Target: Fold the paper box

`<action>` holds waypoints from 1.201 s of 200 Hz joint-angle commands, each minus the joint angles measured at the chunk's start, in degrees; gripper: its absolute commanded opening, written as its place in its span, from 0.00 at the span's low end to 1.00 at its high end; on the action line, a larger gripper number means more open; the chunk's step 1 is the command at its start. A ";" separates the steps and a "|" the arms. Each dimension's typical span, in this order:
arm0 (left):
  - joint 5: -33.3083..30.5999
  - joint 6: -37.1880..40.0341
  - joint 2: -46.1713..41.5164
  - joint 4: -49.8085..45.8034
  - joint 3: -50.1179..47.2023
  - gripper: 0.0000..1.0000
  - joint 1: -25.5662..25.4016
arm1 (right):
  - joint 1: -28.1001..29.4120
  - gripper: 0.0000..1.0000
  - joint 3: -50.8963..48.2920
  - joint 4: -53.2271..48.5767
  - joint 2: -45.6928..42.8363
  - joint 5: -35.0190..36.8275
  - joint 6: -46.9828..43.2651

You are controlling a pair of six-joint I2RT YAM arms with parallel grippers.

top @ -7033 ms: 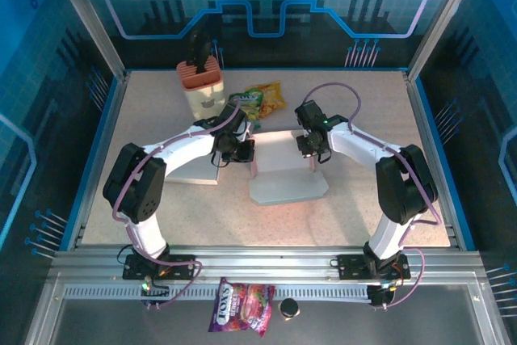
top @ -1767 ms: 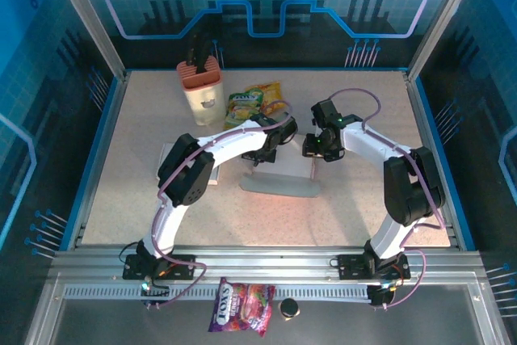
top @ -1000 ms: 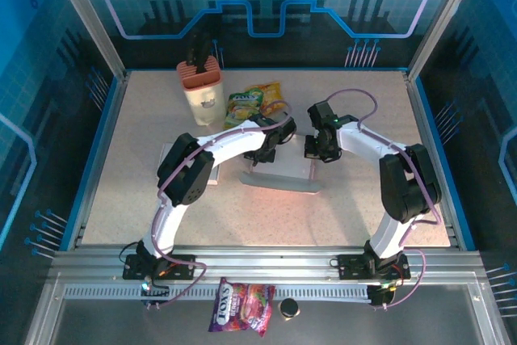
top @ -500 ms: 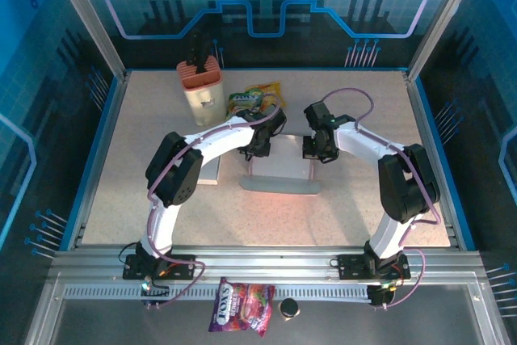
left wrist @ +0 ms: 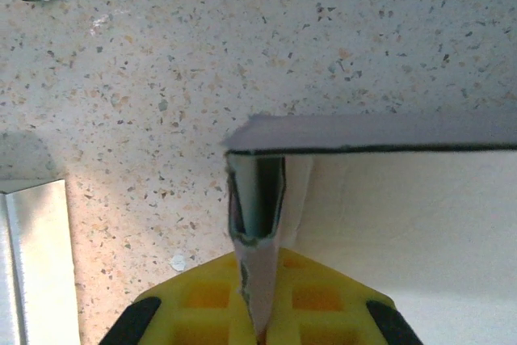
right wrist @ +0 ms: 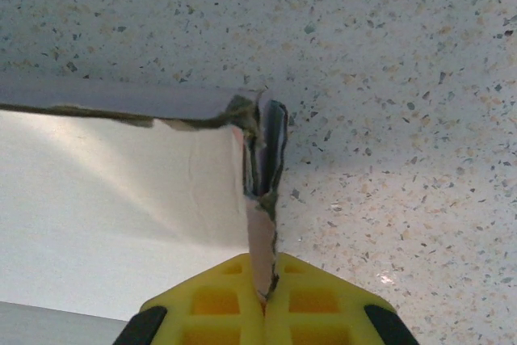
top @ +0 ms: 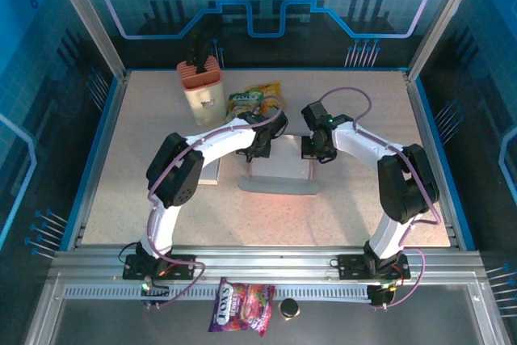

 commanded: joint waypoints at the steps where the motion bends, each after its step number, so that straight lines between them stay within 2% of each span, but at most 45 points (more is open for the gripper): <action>1: -3.74 -1.79 -0.73 -2.45 -1.93 0.00 -0.89 | 1.07 0.00 1.62 -1.68 0.41 0.92 0.92; 24: -2.81 -1.77 -1.30 -1.54 -2.45 0.00 -0.98 | 1.22 0.00 1.63 -1.77 0.32 1.26 0.96; 35: -1.76 -1.57 -1.97 -1.06 -2.76 0.19 -0.90 | 1.22 0.00 1.58 -1.85 0.34 1.51 0.88; 49: -0.58 -1.74 -3.18 -0.22 -3.85 0.25 -0.83 | 1.22 0.00 1.47 -1.94 0.25 1.50 0.92; 83: 2.60 -2.67 -4.93 0.87 -6.78 0.27 -0.83 | 1.22 0.00 1.36 -1.85 0.12 1.37 1.04; 107: 2.04 -2.81 -5.21 1.21 -8.06 0.23 -0.81 | 1.23 0.00 1.36 -1.81 0.08 1.33 0.97; 150: -0.43 -3.03 -2.48 -1.05 -6.96 0.00 -1.28 | 1.35 0.00 1.01 -1.85 -0.26 1.27 1.22; 179: -2.36 -3.84 -3.69 -0.04 -8.42 0.00 -2.05 | 1.49 0.00 0.84 -1.99 -0.28 1.35 1.49; 209: -1.29 -3.38 -3.88 0.21 -7.78 0.00 -2.10 | 1.57 0.00 0.51 -2.02 -0.30 1.74 1.81; 223: -0.81 -3.45 -4.37 0.07 -7.48 0.19 -2.20 | 1.61 0.00 0.48 -2.21 -0.19 2.14 1.90; 240: 0.33 -3.59 -5.89 0.46 -7.42 0.34 -2.35 | 1.65 0.00 0.48 -2.53 -0.01 2.57 2.16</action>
